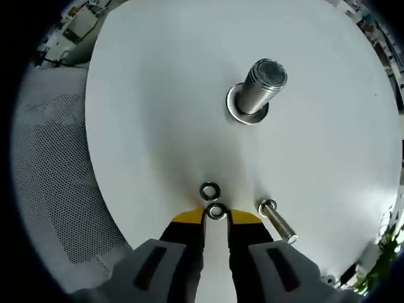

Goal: Place the washer onto the threaded stud by aligning its center hole with the stud, sliding it down to the base, and recovering from edge contact or off-axis alignment until the washer reaches the visible bottom stop.

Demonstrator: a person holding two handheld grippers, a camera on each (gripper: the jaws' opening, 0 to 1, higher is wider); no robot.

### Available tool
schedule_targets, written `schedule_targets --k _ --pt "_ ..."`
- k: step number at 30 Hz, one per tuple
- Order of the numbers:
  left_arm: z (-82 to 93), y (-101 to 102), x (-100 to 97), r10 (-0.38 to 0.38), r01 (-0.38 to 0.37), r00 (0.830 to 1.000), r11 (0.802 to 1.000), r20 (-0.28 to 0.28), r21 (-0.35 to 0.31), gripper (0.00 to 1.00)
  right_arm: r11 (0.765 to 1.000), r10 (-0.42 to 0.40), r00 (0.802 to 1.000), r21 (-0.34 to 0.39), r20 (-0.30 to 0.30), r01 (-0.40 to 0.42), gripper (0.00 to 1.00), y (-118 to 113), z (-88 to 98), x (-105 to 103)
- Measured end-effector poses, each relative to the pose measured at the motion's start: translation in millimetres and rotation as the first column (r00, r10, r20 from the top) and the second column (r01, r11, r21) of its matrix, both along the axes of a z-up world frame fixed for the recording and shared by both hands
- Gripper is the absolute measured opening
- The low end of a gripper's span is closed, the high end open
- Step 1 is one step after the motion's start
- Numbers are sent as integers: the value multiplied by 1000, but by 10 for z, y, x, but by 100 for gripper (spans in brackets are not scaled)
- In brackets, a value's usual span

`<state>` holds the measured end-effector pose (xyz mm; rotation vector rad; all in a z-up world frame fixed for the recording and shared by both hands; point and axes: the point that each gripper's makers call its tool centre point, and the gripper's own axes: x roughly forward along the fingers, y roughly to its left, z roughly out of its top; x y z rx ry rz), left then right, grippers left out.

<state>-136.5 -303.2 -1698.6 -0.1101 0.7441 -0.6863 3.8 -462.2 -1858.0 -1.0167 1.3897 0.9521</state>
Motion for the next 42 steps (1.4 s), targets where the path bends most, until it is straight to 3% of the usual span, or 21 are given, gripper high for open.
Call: schedule_targets --k 12,15,19,21,22,24,30,37,42 --pt "8 12 22 8 -8 1000 1000 6 0 12 1000 -9 996 -4 85 9 13 -13 21 -28" --pt "7 18 21 13 -13 1000 1000 3 -4 12 996 -82 992 30 101 80 13 -25 13 -2" --pt "14 19 22 15 -14 1000 1000 6 -4 12 988 -119 981 120 154 101 13 -19 23 -10" --pt "10 24 19 17 -17 1000 1000 3 -3 12 965 -193 971 205 143 161 13 -32 34 -13" --pt "11 26 20 18 -18 1000 1000 4 -4 12 937 -272 955 257 115 236 13 -46 34 -7" --pt "22 27 31 21 -21 1000 1000 10 -8 12 907 -341 934 297 105 298 12 -85 40 20" --pt "29 3 24 8 -7 1000 1000 11 -13 12 937 -265 949 278 169 212 12 -108 66 -13" --pt "56 29 40 25 -25 999 1000 27 -17 12 907 -338 926 320 166 274 13 -153 233 105" --pt "30 14 26 14 -13 1000 1000 14 -7 12 910 -322 928 333 188 249 13 -187 390 227"
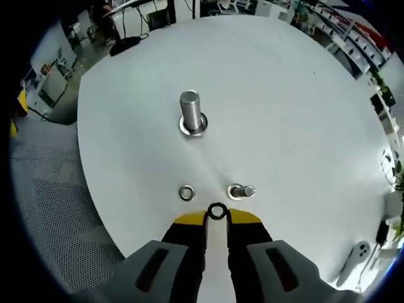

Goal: Place the washer onto the threaded stud by aligning its center hole with the stud, sliding it down to the base, and recovering from edge contact or off-axis alignment until the washer reaches the visible bottom stop.

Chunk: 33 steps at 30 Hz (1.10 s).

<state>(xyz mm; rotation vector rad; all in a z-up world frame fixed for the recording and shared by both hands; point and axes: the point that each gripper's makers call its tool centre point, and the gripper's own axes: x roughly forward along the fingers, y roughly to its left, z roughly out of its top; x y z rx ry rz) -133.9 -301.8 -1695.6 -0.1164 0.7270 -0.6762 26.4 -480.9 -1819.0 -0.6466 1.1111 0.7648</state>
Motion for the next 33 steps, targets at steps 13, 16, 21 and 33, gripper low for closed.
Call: schedule_targets --k 13,16,21,33 --pt "-21 48 4 21 -21 1000 1000 -2 19 12 999 33 994 12 101 -34 13 -120 237 208" --pt "-14 44 9 20 -20 1000 1000 1 17 12 999 32 992 32 118 -36 13 -85 278 210" --pt "-19 27 1 7 -7 1000 1000 0 21 12 989 147 970 1 195 -150 13 -27 331 188" --pt "-20 34 3 10 -10 1000 1000 -1 18 12 987 159 971 -9 176 -160 13 81 264 240"
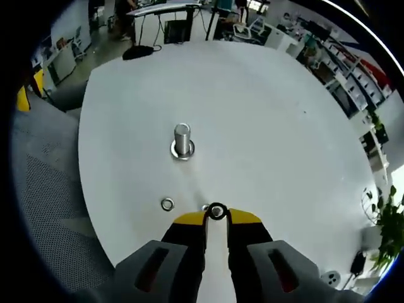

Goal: Place the washer onto the threaded stud by aligning its center hole with the stud, sliding it down to the base, and recovering from edge contact or off-axis alignment until the washer reaches the visible bottom stop.

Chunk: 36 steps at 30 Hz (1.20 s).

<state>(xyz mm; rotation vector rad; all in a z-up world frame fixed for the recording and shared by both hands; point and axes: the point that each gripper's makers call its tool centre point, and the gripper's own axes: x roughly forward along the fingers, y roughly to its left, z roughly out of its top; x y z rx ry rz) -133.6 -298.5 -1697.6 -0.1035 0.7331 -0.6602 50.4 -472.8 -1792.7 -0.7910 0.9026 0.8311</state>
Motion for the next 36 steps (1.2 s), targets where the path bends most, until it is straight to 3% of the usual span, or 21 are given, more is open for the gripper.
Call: schedule_targets --k 11,23,36 --pt "-5 -4 -4 -5 5 1000 1000 -2 -1 12 1000 4 999 -28 -53 -5 13 1 -140 23" --pt "-24 0 -14 -4 4 1000 1000 -13 3 12 998 -12 992 -68 -123 4 13 30 -452 -32" --pt "-52 0 -26 -4 5 1000 1000 -27 12 12 998 -41 989 -51 -141 35 14 11 -519 6"
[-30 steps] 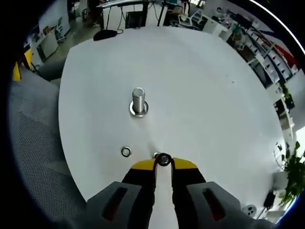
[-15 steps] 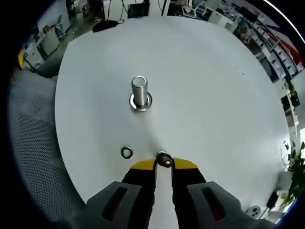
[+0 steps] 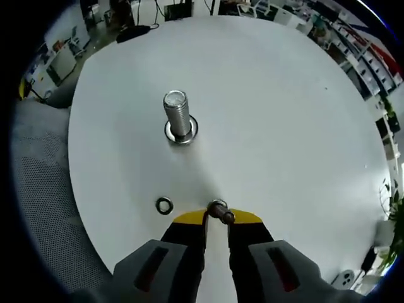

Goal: Place the washer onto the threaded stud by aligning its center hole with the stud, sliding it down to the base, and recovering from edge contact or off-axis alignment until the washer reaches the visible bottom stop.

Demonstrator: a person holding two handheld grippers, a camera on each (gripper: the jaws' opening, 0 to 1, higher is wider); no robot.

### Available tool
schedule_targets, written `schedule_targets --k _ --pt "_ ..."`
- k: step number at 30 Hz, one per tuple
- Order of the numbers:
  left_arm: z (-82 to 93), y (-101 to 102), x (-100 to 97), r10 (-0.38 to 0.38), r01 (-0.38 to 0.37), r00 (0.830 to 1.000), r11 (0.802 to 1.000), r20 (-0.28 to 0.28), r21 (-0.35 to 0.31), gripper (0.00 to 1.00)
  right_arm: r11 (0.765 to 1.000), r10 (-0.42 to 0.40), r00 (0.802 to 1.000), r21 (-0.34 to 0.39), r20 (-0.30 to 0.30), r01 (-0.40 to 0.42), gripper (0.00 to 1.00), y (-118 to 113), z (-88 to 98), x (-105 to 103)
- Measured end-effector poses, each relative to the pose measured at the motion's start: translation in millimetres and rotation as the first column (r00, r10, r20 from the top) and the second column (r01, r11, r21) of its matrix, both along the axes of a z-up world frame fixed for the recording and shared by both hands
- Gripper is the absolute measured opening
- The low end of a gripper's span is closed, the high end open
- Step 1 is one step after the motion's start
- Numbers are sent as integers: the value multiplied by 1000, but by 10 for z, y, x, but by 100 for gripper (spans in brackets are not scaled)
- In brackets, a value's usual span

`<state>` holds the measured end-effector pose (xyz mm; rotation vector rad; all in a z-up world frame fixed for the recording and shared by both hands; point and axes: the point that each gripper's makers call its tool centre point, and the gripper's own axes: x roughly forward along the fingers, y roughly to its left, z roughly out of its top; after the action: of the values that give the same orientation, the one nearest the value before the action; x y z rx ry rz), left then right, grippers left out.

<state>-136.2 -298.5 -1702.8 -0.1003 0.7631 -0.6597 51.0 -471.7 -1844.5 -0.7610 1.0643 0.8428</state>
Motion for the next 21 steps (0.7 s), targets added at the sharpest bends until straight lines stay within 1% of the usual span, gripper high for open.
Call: schedule_targets --k 3,8,11,13,18,21 --pt "-1 -1 1 -1 1 1000 1000 -1 0 12 1000 -19 1000 6 -6 19 14 -11 8 -26" --pt "-7 -17 -8 -13 13 1000 1000 -4 2 12 1000 -24 1000 1 -5 24 15 -69 15 -87" --pt "0 -17 -8 -12 12 1000 1000 -1 1 12 998 -67 998 8 -5 67 16 -112 0 -142" --pt "0 -12 -4 -9 9 1000 1000 -1 -1 12 997 -77 997 11 -9 77 17 -115 -19 -186" --pt "-5 -13 -6 -13 13 1000 1000 -4 1 12 998 -65 998 21 -21 66 19 -102 -63 -290" --pt "-2 -13 -5 -13 13 1000 1000 -3 -1 12 997 -65 998 50 -24 66 20 -42 -57 -358"
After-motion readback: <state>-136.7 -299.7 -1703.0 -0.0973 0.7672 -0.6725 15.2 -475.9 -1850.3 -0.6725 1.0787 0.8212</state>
